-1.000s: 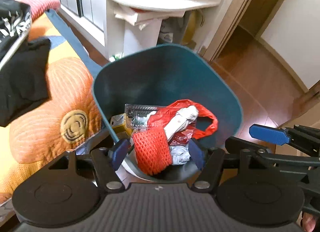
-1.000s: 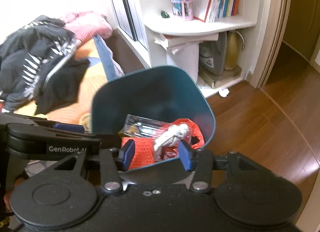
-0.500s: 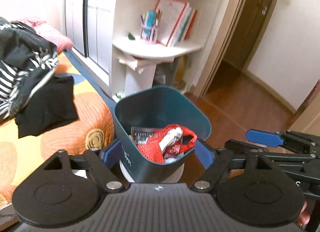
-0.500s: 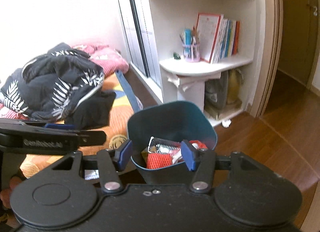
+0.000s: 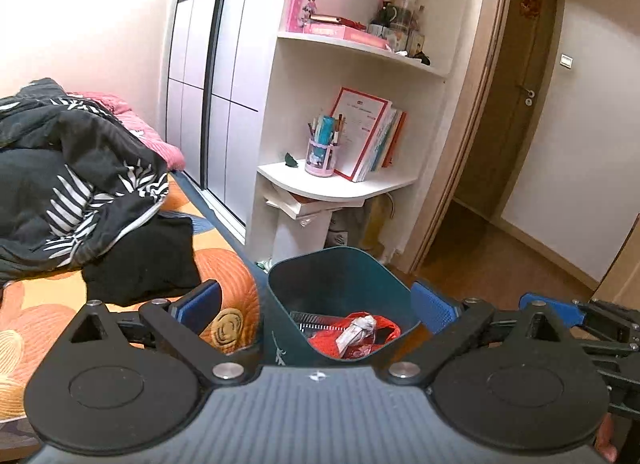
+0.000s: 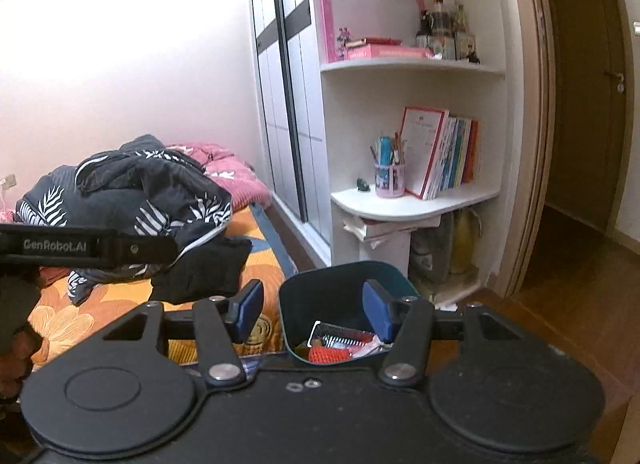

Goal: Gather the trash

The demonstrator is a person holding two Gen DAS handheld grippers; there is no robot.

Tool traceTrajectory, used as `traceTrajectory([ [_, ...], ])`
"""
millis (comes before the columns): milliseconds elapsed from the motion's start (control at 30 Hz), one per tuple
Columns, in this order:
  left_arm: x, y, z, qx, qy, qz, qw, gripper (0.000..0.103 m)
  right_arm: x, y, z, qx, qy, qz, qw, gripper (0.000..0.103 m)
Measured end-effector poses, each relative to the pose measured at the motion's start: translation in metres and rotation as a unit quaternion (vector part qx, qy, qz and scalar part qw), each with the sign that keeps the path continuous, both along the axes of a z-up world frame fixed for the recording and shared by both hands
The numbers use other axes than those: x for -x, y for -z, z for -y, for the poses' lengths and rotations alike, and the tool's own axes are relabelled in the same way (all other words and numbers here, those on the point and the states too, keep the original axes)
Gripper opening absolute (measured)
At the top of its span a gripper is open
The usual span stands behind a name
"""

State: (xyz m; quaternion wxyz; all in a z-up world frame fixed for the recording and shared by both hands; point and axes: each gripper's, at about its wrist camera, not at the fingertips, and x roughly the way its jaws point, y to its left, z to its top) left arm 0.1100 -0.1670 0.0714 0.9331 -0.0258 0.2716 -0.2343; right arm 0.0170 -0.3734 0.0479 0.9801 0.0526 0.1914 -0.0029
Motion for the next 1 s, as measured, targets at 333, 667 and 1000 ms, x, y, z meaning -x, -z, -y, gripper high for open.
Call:
traceTrajectory([
  [333, 0.03, 0.009, -0.014, -0.015, -0.006, -0.017, 0.9997, 0.101, 0.022, 0.003, -0.002, -0.023, 0.008, 0.005, 1.0, 0.055],
  [667, 0.039, 0.015, -0.016, -0.004, 0.003, -0.039, 0.9992, 0.101, 0.033, 0.003, -0.007, -0.015, 0.005, 0.007, 1.0, 0.058],
  [1000, 0.037, 0.018, -0.017, 0.017, 0.008, -0.057, 0.9982, 0.103, 0.031, 0.003, -0.005, -0.02, 0.004, 0.014, 1.0, 0.063],
])
